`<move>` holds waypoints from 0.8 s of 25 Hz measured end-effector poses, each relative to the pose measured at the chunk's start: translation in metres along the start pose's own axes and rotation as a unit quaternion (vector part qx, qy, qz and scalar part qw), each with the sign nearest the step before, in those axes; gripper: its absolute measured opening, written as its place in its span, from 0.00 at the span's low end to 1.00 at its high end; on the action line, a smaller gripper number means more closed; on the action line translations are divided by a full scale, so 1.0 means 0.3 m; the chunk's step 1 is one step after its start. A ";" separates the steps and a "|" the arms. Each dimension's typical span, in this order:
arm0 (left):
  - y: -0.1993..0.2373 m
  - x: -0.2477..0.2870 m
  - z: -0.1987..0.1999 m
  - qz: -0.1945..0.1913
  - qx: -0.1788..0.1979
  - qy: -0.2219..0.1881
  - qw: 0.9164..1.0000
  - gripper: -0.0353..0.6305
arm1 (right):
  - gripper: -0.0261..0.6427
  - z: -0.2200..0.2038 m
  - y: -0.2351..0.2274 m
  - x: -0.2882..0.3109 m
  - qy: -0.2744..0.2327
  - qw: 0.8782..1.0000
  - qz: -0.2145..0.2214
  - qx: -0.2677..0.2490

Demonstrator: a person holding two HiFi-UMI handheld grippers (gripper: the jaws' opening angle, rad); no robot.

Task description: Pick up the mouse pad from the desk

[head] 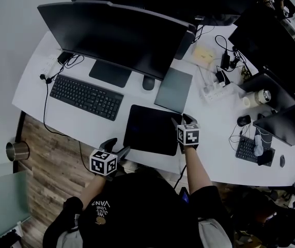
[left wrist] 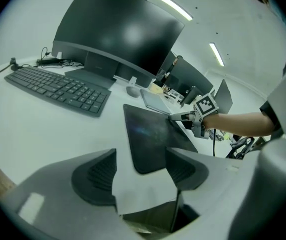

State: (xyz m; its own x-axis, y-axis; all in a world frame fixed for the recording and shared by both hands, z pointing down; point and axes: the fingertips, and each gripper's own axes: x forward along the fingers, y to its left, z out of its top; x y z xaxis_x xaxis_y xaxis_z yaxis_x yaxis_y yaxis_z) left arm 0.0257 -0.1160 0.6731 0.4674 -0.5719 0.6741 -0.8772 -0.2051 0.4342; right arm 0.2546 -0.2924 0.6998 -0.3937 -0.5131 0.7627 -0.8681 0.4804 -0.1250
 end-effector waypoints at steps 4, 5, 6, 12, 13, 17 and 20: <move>-0.005 0.012 -0.013 -0.004 -0.001 0.011 1.000 0.48 | 0.36 -0.001 0.023 -0.002 -0.001 1.000 0.009 -0.003; -0.008 0.016 -0.015 -0.006 -0.001 0.014 1.000 0.48 | 0.31 -0.002 0.033 -0.005 -0.002 1.000 0.016 -0.003; -0.012 0.019 -0.017 -0.007 -0.001 0.017 1.000 0.49 | 0.26 -0.002 0.044 -0.008 -0.004 1.000 0.024 -0.002; -0.024 0.038 -0.031 -0.013 0.003 0.043 0.999 0.49 | 0.14 0.008 0.081 -0.041 -0.025 0.999 0.037 0.009; -0.027 0.042 -0.032 -0.014 0.005 0.047 0.999 0.49 | 0.13 0.010 0.084 -0.048 -0.028 0.999 0.035 0.011; -0.050 0.065 -0.032 -0.021 0.019 0.062 0.998 0.49 | 0.12 0.016 0.099 -0.078 -0.042 0.998 0.032 0.024; -0.075 0.091 -0.028 -0.022 0.037 0.071 0.997 0.49 | 0.12 0.011 0.105 -0.101 -0.050 0.998 0.029 0.034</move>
State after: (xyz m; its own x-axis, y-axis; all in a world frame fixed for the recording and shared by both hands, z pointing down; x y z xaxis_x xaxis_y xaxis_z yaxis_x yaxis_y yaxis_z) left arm 0.0592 -0.1205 0.6866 0.5118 -0.4443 0.7353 -0.8588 -0.2881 0.4236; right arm 0.2381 -0.2641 0.6707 -0.4694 -0.5559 0.6860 -0.8601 0.4638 -0.2126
